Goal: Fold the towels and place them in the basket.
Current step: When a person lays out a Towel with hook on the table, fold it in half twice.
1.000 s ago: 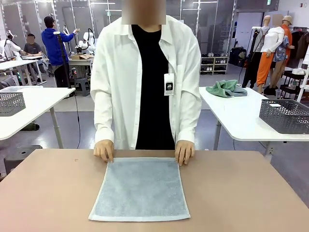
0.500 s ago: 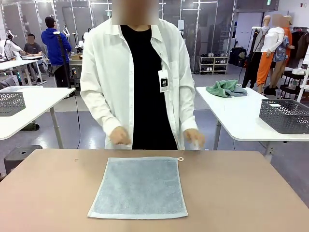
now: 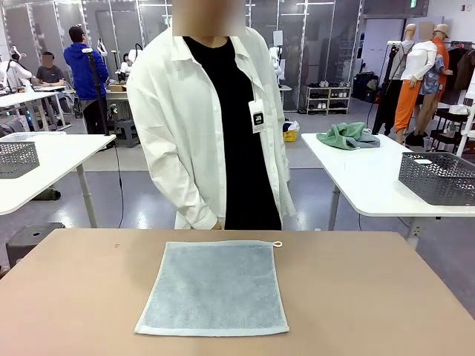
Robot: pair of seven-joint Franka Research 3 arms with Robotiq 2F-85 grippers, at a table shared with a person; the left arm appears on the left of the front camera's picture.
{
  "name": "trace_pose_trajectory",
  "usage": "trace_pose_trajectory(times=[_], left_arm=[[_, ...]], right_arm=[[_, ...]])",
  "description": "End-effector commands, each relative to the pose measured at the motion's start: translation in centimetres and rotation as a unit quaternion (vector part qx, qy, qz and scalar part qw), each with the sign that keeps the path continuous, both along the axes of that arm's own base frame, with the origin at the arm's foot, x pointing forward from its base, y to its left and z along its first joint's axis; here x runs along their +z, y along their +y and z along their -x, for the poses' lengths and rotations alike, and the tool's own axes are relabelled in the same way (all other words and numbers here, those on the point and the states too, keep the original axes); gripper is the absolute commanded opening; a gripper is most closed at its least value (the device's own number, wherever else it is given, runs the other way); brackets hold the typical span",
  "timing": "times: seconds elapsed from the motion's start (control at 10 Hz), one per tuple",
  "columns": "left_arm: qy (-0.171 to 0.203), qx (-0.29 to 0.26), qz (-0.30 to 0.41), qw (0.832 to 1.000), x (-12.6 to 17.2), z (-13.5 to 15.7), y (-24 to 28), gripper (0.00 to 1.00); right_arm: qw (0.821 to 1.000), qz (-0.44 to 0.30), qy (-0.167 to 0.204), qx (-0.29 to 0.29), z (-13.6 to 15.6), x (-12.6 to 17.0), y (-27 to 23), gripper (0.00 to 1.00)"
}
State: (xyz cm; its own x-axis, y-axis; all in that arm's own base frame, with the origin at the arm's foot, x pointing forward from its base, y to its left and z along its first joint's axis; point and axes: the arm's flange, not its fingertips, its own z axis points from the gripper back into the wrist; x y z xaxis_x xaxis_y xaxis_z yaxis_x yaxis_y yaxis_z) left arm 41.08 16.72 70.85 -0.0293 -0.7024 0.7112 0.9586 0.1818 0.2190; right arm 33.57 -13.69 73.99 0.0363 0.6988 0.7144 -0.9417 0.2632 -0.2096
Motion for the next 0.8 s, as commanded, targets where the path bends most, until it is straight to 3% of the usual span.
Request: trace_pose_trajectory(times=[0.0, 0.3, 0.5, 0.7], left_arm=[[-0.002, 0.000, 0.000, 1.000, 0.1, 0.0, -0.1, 1.00], [-0.013, -0.005, -0.028, 1.000, 1.3, 0.0, -1.7, 1.00], [-0.022, -0.036, -0.094, 0.995, 3.6, -0.8, -8.2, 1.00], [-0.012, -0.092, -0.181, 0.979, 2.3, -1.9, -18.2, 1.00]], right_arm=[[1.000, 0.000, -0.005, 0.003, 0.0, -0.1, 0.2, 1.00], [1.000, 0.013, -0.002, 0.017, -0.3, 0.7, 1.6, 1.00], [0.997, 0.051, -0.006, 0.049, -1.1, 1.9, 7.4, 1.00], [0.990, 0.114, 0.010, 0.076, -2.0, 0.2, 16.5, 1.00]])
